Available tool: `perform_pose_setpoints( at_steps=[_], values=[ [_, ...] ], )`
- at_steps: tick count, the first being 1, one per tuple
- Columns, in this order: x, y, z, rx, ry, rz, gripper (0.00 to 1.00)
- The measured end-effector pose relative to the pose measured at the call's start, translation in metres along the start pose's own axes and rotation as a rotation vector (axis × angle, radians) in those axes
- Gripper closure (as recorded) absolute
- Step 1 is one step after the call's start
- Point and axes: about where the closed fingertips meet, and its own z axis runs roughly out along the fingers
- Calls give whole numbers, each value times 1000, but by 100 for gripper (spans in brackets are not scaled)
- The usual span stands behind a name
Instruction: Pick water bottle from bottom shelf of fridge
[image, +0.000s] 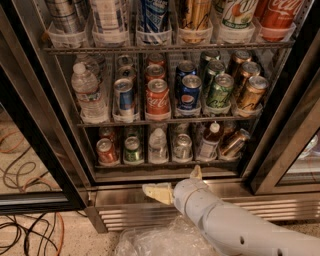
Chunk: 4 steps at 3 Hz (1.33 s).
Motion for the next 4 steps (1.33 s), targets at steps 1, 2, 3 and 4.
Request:
perform_pose_setpoints(
  at_steps=[1, 2, 3, 4],
  values=[
    [-1, 5, 12, -12, -8, 7, 0],
    [-5, 13, 44, -24, -62, 31, 0],
    [-5, 21, 75, -22, -122, 53, 0],
    [-3, 23, 80, -30, -125, 60, 0]
  ],
)
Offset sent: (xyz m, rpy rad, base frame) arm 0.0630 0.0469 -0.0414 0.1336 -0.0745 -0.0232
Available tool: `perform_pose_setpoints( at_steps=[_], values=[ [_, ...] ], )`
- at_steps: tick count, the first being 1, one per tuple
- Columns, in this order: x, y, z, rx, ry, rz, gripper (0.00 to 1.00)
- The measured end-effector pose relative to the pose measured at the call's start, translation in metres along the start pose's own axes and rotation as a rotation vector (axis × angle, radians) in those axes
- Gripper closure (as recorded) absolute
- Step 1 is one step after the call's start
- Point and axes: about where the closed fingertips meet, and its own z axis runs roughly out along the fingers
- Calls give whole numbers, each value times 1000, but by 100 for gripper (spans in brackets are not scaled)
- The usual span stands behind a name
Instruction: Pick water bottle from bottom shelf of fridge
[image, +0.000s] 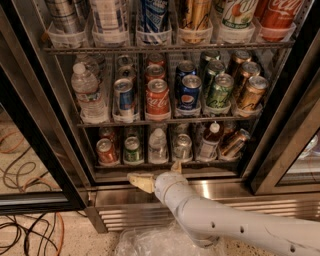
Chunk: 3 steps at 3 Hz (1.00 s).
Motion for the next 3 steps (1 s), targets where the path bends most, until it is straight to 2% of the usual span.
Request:
perform_pose_setpoints(
  at_steps=[1, 2, 3],
  values=[
    [3, 4, 18, -12, -32, 37, 10],
    [0, 8, 37, -3, -70, 50, 24],
    [-3, 6, 51, 27, -112, 64, 36]
  ],
)
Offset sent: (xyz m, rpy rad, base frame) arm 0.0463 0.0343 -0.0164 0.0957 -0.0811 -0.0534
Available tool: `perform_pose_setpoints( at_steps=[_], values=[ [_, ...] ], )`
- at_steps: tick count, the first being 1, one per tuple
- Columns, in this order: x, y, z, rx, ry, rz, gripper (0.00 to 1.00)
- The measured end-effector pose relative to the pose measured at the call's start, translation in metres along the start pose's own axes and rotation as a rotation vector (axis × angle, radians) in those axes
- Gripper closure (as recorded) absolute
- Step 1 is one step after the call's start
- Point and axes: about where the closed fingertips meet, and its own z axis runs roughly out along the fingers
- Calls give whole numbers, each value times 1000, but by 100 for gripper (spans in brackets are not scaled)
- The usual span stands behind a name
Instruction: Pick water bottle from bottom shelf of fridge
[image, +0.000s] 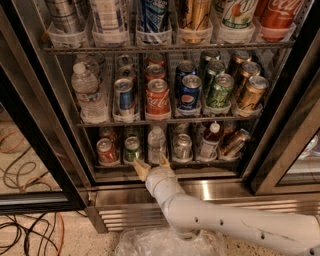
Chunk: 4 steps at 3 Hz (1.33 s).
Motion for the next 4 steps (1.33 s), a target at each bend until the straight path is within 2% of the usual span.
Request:
perform_pose_setpoints(
  at_steps=[1, 3, 4],
  values=[
    [0, -8, 4, 50, -26, -5, 38],
    [2, -17, -1, 164, -44, -63, 40],
    [6, -20, 0, 201, -52, -84, 39]
  ],
)
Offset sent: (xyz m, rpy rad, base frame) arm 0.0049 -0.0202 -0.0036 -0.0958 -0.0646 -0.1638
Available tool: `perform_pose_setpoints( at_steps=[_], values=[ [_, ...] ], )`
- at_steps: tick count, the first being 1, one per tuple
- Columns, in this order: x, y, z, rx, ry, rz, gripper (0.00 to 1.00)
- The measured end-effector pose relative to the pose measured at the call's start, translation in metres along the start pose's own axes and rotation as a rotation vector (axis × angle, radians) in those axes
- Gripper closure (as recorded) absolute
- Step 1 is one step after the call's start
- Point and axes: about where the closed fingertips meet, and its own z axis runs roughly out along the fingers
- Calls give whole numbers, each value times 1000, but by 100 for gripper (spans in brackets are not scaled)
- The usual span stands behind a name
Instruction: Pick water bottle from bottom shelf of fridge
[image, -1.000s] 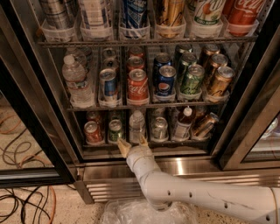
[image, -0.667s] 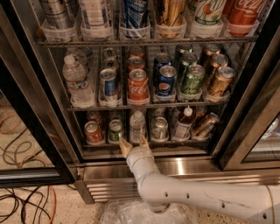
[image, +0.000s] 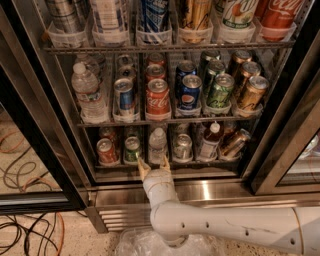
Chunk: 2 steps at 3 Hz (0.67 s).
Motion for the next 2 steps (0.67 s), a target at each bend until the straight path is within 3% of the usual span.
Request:
perform_pose_setpoints(
  at_steps=[2],
  values=[
    [-8, 3, 24, 12, -24, -66, 38]
  ],
)
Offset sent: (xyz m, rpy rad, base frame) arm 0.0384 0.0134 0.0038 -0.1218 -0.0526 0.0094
